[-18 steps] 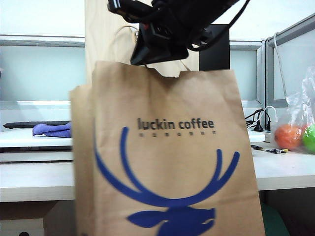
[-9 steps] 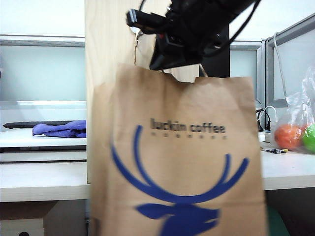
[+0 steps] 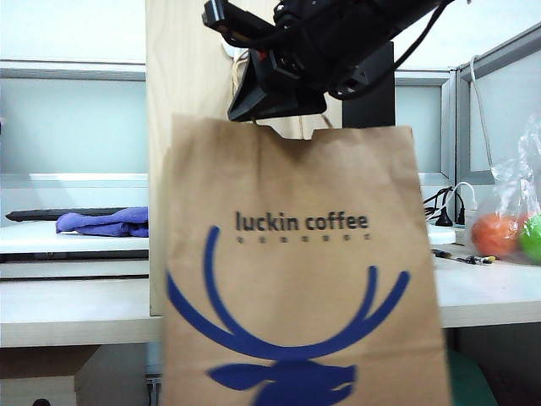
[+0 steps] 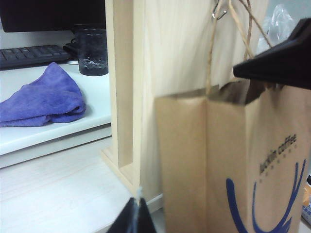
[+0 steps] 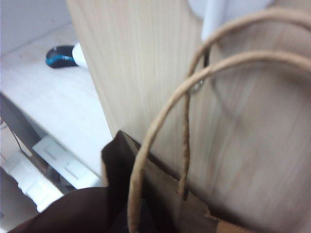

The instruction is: Pick up the paper bag and hang it on the hook.

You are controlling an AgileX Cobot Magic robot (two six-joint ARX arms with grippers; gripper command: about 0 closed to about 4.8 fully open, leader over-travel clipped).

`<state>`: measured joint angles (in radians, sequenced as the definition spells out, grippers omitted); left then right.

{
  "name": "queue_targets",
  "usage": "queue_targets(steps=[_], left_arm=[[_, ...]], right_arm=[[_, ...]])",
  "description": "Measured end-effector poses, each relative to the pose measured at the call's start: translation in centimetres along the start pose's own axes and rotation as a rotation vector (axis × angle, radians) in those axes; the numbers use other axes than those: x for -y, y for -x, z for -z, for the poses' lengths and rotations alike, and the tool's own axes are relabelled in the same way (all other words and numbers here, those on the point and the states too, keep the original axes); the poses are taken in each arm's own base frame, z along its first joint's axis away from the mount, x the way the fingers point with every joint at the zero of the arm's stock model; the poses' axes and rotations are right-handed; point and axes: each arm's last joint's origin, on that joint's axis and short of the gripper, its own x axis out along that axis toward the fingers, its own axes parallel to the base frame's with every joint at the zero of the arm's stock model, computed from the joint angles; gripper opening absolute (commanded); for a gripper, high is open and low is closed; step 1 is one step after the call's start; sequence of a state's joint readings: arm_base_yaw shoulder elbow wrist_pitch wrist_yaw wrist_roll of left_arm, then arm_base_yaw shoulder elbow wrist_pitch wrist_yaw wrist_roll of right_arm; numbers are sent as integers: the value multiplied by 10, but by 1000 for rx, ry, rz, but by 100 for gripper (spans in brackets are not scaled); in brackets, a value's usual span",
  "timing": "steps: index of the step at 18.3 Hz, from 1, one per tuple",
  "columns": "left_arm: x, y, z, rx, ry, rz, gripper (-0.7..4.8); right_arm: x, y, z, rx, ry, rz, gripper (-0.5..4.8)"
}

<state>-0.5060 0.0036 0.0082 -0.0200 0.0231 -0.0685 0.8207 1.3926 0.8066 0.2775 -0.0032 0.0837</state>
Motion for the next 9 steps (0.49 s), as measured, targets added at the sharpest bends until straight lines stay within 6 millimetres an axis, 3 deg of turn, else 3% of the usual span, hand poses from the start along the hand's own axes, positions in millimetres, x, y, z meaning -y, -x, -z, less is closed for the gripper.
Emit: queue_targets(steps=[9], left_arm=[[0, 0, 0, 0, 0, 0, -6]], right_arm=[[0, -13, 2, 39, -37, -55, -6]])
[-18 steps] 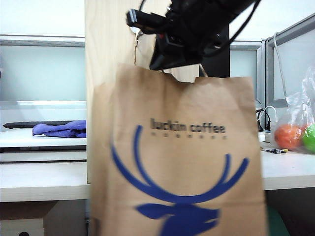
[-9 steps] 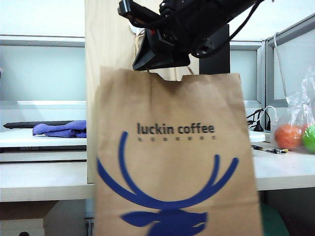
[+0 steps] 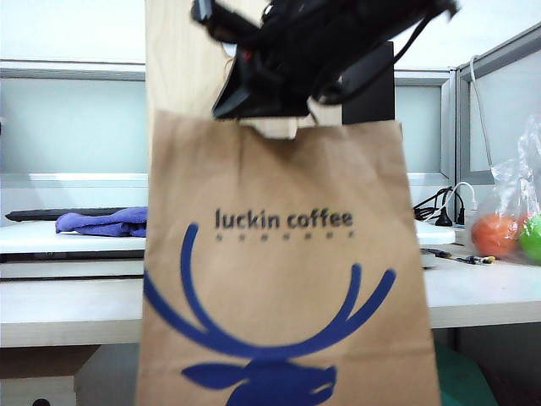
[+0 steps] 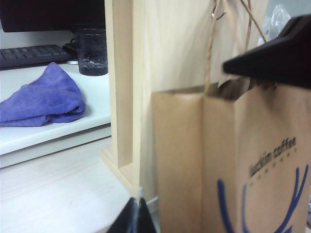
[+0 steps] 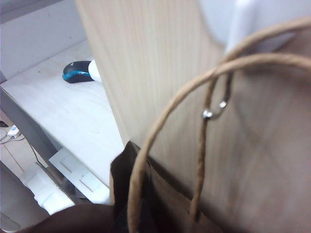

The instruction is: Pick up the paper bag and hang it on the hook.

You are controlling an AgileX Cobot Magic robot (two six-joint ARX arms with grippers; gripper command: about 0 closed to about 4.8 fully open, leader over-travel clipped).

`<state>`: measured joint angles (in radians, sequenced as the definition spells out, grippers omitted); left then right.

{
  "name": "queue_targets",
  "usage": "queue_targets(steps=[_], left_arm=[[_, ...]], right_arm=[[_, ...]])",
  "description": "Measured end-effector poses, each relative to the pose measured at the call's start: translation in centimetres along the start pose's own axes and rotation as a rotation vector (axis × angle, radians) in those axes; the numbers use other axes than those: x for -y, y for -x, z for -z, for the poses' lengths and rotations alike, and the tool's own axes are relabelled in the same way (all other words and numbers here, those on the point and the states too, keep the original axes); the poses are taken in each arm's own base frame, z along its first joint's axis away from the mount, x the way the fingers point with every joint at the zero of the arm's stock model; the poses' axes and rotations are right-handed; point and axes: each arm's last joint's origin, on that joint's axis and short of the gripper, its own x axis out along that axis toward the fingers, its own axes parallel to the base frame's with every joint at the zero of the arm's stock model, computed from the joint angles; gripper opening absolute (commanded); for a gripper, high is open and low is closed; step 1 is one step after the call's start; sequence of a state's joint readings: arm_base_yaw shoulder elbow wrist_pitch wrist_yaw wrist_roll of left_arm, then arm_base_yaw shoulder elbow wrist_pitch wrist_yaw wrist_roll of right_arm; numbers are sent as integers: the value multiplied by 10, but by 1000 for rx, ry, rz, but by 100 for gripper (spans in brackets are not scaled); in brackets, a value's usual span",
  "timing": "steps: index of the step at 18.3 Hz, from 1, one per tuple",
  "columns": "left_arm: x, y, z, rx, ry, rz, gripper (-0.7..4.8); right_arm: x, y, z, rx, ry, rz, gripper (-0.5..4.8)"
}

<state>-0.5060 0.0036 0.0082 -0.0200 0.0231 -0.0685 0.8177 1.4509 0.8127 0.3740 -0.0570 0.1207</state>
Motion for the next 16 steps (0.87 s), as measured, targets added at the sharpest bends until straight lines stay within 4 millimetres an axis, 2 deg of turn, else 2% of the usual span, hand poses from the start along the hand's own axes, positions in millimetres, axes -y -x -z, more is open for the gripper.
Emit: queue_targets(steps=[2, 9, 10, 11, 12, 16], left_arm=[[0, 0, 0, 0, 0, 0, -6], [0, 0, 0, 0, 0, 0, -6], [0, 0, 0, 0, 0, 0, -5], [0, 0, 0, 0, 0, 0, -5], [0, 0, 0, 0, 0, 0, -6], [0, 0, 0, 0, 0, 0, -6]], right_arm=[[1, -11, 6, -25, -14, -4, -6], [8, -16, 14, -67, -23, 25, -1], [8, -17, 16, -82, -24, 27, 55], [8, -17, 17, -90, -24, 28, 195], [8, -17, 17, -91, -24, 27, 220], [8, -17, 16, -84, -27, 27, 220]])
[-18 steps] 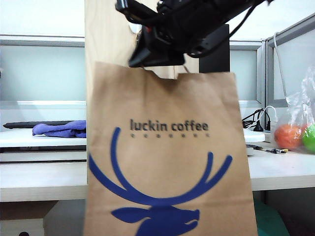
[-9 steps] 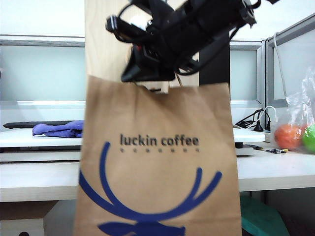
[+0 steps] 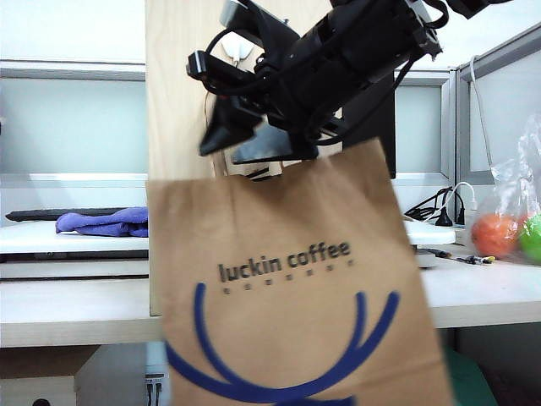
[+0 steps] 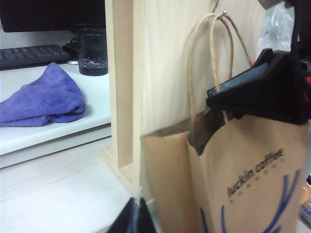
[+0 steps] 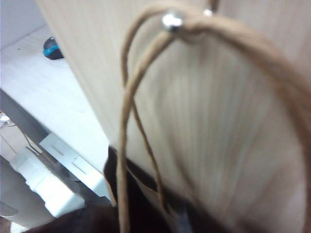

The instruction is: Pick up the paper bag and hang it on the hook.

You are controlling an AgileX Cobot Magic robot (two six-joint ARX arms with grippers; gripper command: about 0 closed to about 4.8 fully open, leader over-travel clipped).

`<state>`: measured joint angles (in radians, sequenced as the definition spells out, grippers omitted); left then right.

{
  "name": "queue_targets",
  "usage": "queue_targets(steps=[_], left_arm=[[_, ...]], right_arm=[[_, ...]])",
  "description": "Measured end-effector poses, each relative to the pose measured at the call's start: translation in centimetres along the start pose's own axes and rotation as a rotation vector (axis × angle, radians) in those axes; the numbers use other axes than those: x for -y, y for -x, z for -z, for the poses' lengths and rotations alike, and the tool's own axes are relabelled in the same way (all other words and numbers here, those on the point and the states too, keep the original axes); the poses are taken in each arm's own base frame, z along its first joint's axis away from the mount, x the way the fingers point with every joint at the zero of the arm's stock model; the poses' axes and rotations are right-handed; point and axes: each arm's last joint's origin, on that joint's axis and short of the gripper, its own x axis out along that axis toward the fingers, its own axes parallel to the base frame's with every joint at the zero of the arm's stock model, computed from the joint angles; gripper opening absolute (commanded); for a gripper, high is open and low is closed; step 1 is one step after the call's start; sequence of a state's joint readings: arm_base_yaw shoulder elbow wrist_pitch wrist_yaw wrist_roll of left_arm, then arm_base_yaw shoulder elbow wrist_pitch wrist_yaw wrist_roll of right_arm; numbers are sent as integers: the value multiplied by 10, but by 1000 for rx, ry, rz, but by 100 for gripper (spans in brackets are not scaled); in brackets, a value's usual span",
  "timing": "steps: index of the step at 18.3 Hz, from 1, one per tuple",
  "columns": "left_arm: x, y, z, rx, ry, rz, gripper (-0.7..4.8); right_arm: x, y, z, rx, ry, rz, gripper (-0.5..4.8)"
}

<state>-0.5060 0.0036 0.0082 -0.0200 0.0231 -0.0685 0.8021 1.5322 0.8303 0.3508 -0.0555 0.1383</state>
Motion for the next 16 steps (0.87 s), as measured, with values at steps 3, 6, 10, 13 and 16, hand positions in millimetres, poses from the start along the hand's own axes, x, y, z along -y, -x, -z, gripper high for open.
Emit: queue_targets(steps=[3, 6, 10, 13, 16], left_arm=[[0, 0, 0, 0, 0, 0, -6], [0, 0, 0, 0, 0, 0, -6], [0, 0, 0, 0, 0, 0, -6], [0, 0, 0, 0, 0, 0, -6], [0, 0, 0, 0, 0, -1, -6]], right_arm=[[-2, 9, -9, 34, -11, -25, 220], [-7, 33, -30, 110, -12, -43, 220], [-10, 69, -41, 73, -16, -36, 148], [-12, 102, -45, 33, -20, -29, -6], [-13, 152, -42, -32, 4, 33, -6]])
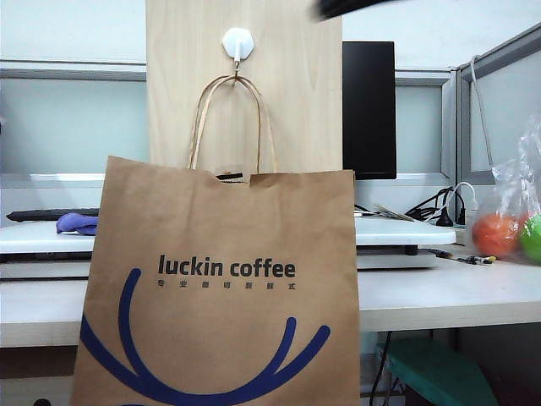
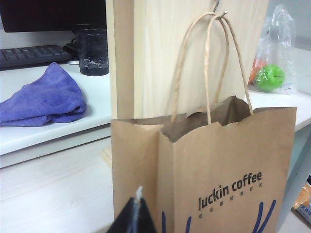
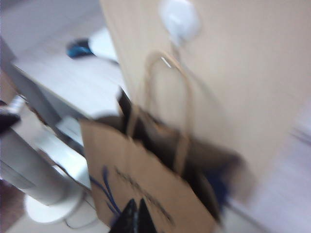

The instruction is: Pick up the paper bag and hang it on the hook.

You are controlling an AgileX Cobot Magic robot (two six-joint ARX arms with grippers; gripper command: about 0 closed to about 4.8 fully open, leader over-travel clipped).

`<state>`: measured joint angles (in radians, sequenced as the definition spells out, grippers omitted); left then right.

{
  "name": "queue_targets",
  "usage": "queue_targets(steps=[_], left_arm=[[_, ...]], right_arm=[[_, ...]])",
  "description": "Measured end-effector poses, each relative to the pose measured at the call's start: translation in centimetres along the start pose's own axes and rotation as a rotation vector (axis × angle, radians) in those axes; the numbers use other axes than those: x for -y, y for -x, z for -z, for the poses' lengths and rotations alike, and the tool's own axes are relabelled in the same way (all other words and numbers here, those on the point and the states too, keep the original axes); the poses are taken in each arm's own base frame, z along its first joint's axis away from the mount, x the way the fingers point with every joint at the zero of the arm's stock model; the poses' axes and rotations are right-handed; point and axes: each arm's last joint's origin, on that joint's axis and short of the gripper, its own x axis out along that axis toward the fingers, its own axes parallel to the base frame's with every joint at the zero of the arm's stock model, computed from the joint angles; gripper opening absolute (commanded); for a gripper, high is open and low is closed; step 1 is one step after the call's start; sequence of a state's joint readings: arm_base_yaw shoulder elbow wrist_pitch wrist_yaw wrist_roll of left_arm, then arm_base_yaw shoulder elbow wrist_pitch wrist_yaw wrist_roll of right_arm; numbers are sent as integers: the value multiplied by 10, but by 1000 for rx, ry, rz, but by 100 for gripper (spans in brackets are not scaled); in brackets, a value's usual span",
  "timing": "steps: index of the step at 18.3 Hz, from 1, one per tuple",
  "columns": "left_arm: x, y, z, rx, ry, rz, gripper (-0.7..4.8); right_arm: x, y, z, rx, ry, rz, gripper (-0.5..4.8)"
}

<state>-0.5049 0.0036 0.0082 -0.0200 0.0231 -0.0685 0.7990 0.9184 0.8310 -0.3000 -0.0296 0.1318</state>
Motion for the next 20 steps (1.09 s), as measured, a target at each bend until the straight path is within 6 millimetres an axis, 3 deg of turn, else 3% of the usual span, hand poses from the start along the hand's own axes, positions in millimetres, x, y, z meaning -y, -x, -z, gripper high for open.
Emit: queue_targets(steps=[3, 4, 5, 9, 10, 13, 20], left_arm=[[-2, 0, 0, 1, 0, -21, -6], [-1, 0, 0, 1, 0, -18, -6], [-1, 0, 0, 1, 0, -18, -6], [-18, 2, -1, 11, 3, -159, -6], [-22, 3, -1, 14, 4, -208, -6], [-32, 6, -2, 19, 6, -310, -6], [-47, 13, -2, 26, 10, -467, -6]], right_arm=[[5, 59, 12, -6, 25, 198, -6], [9, 92, 19, 51, 32, 302, -6], [10, 107, 23, 86, 29, 330, -6], [15, 196, 62, 425, -24, 380, -6], [16, 208, 70, 481, -38, 405, -6], [18, 211, 75, 422, -24, 452, -6], [21, 189, 88, 309, 41, 497, -5]])
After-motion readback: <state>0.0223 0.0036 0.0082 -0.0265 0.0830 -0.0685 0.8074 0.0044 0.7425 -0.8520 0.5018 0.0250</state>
